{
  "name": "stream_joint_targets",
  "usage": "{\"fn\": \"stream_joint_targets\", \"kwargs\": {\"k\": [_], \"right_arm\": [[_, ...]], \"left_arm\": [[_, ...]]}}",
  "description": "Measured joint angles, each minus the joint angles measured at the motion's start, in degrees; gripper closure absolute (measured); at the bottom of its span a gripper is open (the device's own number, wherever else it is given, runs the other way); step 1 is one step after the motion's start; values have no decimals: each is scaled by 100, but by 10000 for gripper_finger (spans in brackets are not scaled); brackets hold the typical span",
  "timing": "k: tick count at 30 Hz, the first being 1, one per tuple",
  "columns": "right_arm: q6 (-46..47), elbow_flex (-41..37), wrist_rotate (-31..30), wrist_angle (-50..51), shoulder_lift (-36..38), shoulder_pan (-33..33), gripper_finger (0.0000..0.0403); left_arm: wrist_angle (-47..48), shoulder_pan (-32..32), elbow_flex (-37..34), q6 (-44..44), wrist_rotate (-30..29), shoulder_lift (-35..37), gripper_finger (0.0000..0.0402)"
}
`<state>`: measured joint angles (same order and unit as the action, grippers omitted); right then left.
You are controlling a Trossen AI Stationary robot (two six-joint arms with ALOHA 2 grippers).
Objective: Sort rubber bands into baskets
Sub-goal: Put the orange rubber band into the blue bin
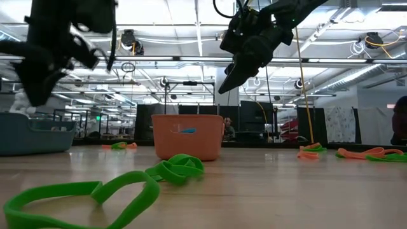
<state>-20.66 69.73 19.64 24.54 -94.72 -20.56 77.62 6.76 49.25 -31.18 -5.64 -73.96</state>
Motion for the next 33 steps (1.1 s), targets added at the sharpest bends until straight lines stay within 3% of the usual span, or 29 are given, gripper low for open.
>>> {"fn": "stream_joint_targets", "kwargs": {"k": [5,9,14,16,19,23,27,29,33], "right_arm": [[43,0,-3,116,0,0,193],[50,0,-227,469,0,-9,193],[-81,-4,-1497,1618,91,-98,193],[2,-4,-1635,1765,173,-287,193],[91,-4,-1409,1903,241,-730,193],[214,-4,-1237,1742,244,-1478,193],[509,9,-33,664,5,-1953,193],[650,7,295,259,-195,-1955,193],[745,7,305,-624,-724,-1785,193]], "left_arm": [[-1155,0,107,596,-649,853,226],[-3242,0,-83,1495,-918,1513,226],[-6136,-25,-711,3179,-1013,1792,226],[-7350,-153,-1144,3789,-992,1801,226],[-8841,-585,-1884,4202,-707,1799,226],[-10141,-1399,-2722,4031,149,1791,226],[-11368,-2080,-3296,3699,1173,1786,226],[-11772,-2270,-3468,3600,1434,1758,226],[-11756,-2338,-3568,3595,1579,1733,226]]}}
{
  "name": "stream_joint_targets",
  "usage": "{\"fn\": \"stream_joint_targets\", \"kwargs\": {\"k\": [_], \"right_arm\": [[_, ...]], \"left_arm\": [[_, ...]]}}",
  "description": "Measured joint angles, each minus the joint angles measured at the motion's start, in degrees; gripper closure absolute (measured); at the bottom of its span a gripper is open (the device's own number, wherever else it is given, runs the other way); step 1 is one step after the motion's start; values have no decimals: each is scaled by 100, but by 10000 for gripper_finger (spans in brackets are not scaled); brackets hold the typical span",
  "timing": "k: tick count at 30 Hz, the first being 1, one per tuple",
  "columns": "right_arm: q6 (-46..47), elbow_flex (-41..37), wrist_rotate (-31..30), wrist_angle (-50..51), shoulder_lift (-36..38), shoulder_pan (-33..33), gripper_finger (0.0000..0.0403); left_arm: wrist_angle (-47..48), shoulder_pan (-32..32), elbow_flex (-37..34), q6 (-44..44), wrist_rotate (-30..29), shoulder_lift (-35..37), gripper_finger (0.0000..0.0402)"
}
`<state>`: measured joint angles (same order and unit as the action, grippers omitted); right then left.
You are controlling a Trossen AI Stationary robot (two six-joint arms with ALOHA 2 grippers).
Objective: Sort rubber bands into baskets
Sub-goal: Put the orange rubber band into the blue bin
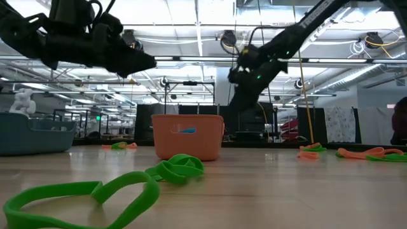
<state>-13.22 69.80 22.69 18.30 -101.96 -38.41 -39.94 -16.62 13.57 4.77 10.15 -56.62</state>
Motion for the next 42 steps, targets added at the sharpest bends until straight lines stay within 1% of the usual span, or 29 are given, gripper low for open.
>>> {"fn": "stream_joint_targets", "kwargs": {"k": [2,7,10,12,16,20,24,30,34,38,42], "right_arm": [[157,17,-1,-285,-254,110,192],[338,240,30,-374,-638,271,192],[495,357,49,-634,-882,327,192],[529,493,167,-676,-1102,401,192],[502,689,178,-654,-1476,523,192],[485,758,118,-634,-1635,581,192],[465,759,-389,-672,-1780,657,192],[619,763,-454,-654,-1761,666,193],[629,761,-617,-618,-1767,687,197],[543,761,-1191,-534,-1767,832,207],[365,757,-1636,-435,-1810,1000,208]], "left_arm": [[26,44,-38,-27,16,-63,226],[-40,39,-71,113,27,-197,226],[-36,-12,-71,218,30,-203,226],[-37,-37,-71,296,23,-203,226],[-22,-25,-71,307,24,-203,226],[-5,-24,-71,304,23,-203,226],[-7,-25,-71,192,33,-203,226],[-9,-25,-69,166,40,-203,226],[-11,-25,-67,165,42,-203,226],[-13,-25,-67,165,51,-203,226],[-68,-25,-67,165,57,-203,226]]}}
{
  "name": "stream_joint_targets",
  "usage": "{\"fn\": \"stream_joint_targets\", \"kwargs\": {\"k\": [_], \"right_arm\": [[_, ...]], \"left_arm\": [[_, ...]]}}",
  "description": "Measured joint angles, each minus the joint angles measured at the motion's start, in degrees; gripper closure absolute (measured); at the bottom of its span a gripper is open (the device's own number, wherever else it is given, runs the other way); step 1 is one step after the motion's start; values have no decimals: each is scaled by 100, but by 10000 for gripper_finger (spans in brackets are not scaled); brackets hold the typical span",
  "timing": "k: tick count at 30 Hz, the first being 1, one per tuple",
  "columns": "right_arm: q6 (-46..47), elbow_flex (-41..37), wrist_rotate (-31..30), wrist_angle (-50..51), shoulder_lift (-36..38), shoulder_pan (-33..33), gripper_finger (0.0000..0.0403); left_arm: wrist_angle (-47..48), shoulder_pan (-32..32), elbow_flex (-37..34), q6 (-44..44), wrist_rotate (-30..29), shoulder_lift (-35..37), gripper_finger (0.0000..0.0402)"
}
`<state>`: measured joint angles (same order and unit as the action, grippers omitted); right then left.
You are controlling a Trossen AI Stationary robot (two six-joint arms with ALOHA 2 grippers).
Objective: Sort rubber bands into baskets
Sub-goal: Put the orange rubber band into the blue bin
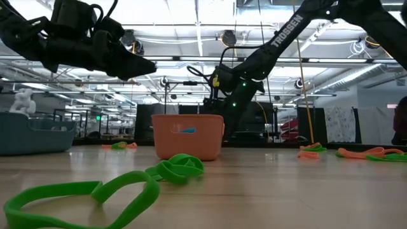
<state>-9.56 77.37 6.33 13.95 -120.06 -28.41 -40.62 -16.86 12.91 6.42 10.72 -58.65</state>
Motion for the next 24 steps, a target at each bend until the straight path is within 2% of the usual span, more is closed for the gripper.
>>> {"fn": "stream_joint_targets", "kwargs": {"k": [13,18,24], "right_arm": [[-33,1,-87,-16,-23,3,219],[-55,1,-86,-21,-23,3,254],[-77,1,-218,-52,6,-32,319]], "left_arm": [[-234,1,2,13,2,0,226],[-230,0,2,18,2,0,226],[-189,1,2,33,2,0,226]]}}
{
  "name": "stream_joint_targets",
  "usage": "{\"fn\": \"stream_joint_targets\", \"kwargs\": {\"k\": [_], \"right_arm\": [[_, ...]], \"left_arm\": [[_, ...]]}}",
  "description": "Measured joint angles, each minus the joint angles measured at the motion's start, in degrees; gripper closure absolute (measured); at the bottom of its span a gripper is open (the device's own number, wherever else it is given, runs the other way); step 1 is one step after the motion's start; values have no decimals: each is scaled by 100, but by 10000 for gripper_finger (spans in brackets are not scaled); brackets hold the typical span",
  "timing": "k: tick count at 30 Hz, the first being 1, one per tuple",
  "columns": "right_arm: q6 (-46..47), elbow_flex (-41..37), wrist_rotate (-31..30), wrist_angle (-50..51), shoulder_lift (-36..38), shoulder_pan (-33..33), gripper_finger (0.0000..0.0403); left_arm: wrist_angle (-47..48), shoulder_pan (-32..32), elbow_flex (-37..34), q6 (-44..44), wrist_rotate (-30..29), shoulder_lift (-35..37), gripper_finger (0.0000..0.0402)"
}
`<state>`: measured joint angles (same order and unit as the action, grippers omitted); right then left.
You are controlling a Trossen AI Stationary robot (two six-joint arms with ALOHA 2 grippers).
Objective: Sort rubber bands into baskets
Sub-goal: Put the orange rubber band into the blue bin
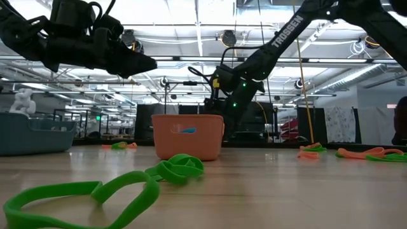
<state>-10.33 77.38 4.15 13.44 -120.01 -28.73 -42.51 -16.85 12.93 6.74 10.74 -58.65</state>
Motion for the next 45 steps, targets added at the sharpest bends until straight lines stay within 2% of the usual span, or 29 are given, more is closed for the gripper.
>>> {"fn": "stream_joint_targets", "kwargs": {"k": [6,17,21,27,33,39,45], "right_arm": [[1,0,34,-146,28,-50,393],[2,-2,67,-67,915,-20,402],[39,2,371,-92,1261,48,402],[268,0,511,-205,1219,66,402],[421,-2,484,-320,1064,138,403],[433,-2,495,-335,1064,190,403],[426,-2,496,-309,1064,190,403]], "left_arm": [[92,-1,0,-2,-2,0,226],[142,-1,0,-267,119,-6,226],[56,-7,9,-565,-159,-145,226],[-21,-45,294,-1000,-333,-754,226],[-75,-322,887,-2402,-548,-1908,226],[-365,-705,1371,-3187,-417,-2835,226],[-375,-953,1682,-3677,-210,-3283,226]]}}
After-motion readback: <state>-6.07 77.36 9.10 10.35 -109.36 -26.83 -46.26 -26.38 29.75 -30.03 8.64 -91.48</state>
